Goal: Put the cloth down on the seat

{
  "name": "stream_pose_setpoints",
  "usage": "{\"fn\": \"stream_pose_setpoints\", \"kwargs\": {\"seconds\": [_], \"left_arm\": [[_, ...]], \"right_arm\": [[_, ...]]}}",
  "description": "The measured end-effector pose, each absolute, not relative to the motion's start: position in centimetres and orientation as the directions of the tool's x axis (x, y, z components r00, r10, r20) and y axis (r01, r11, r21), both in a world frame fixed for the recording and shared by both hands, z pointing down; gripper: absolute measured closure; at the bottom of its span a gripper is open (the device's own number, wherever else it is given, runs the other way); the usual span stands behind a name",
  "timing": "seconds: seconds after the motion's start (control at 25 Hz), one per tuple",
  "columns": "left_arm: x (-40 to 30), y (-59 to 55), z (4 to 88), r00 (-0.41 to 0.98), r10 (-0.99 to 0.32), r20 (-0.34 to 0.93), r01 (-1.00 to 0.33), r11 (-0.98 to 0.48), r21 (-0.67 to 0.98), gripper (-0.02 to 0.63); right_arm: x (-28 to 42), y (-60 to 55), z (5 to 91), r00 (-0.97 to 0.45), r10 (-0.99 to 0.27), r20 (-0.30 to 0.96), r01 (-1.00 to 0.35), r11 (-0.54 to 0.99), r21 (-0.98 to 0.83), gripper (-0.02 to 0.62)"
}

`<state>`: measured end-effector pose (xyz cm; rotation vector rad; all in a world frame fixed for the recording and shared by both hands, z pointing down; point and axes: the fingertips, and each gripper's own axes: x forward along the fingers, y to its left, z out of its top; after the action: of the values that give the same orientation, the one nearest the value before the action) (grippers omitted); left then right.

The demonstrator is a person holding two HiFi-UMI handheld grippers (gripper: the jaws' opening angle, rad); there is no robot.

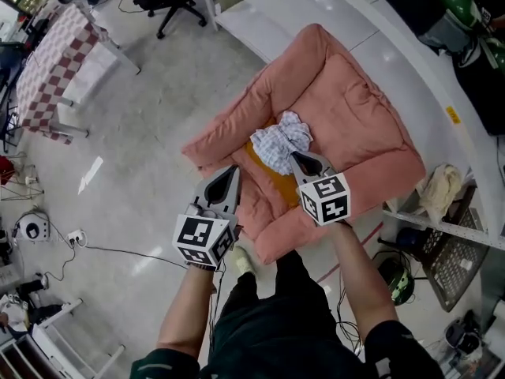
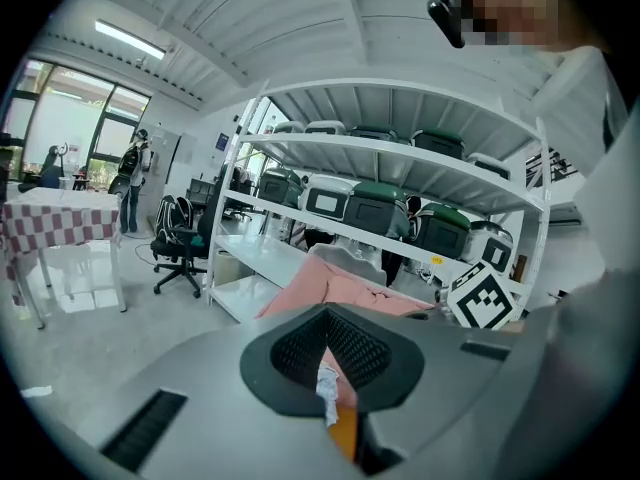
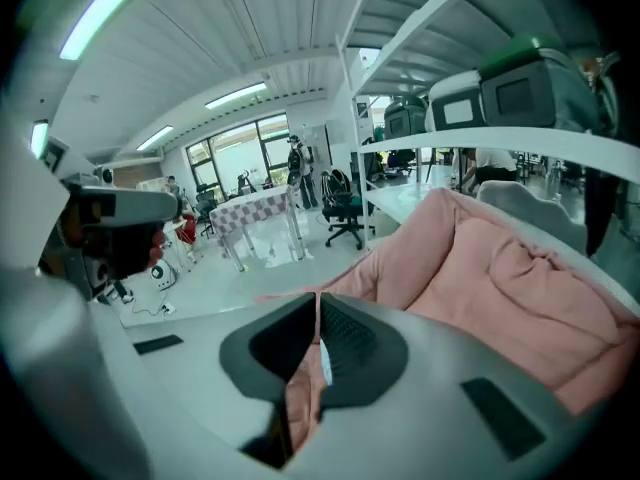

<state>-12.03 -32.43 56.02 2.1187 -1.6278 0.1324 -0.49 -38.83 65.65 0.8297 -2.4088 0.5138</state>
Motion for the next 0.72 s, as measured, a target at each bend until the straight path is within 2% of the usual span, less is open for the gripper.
{"fn": "stream_pose_setpoints", "kwargs": {"seconds": [0.24,0.72], "left_arm": [[-12.0,-30.2,52.3,0.307,-0.890,0.338,-0.932,-0.211,0.294,0.603],[-13.0,-24.9,43.5,0.313,-0.915,0.256,-0.927,-0.235,0.292,0.603]], "right_arm": [[-0.1,-36.5,58.1,-0.691,-0.543,0.478,-0.688,0.697,-0.203,0.580],[0.3,-30.1,46.5,-0.698,-0.647,0.306,-0.713,0.666,-0.219,0.589]]}}
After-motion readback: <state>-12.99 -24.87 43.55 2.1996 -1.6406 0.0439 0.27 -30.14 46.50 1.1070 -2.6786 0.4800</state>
